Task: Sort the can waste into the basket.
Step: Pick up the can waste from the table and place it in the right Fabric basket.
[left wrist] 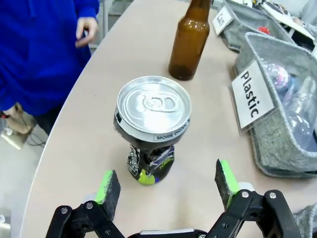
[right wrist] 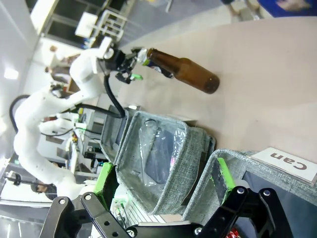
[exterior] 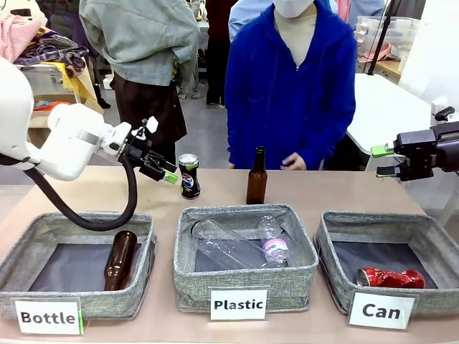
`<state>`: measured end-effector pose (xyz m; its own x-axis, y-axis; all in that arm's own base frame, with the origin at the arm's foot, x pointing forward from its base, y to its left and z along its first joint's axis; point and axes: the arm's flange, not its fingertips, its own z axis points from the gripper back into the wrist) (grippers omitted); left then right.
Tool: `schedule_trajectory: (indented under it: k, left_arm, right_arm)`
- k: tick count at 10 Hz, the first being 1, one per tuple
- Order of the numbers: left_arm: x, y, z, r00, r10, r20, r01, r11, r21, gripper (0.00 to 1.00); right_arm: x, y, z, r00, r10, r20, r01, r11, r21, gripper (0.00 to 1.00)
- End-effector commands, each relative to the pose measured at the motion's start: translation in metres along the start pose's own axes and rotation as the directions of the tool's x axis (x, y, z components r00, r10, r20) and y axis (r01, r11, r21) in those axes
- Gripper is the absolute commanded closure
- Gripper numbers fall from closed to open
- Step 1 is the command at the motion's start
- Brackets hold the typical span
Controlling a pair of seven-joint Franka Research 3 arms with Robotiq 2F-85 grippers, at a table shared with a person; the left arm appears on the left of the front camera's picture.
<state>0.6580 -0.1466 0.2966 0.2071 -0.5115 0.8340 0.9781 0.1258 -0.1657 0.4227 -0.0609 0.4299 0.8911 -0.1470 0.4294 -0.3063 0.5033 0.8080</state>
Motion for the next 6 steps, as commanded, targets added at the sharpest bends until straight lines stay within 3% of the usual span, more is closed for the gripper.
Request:
schedule_trajectory:
  k: [1,6]
  left_arm:
    - [0.009,0.007,-0.013,1.000,0.003,-0.031,-0.002,1.000,0.008,0.00]
    - [0.008,0.012,-0.039,0.999,-0.045,-0.016,0.046,0.996,0.070,0.00]
  right_arm:
    - [0.000,0.001,0.002,1.000,0.021,0.003,-0.021,1.000,0.007,0.00]
    - [0.000,0.001,0.002,1.000,0.021,0.003,-0.021,1.000,0.007,0.00]
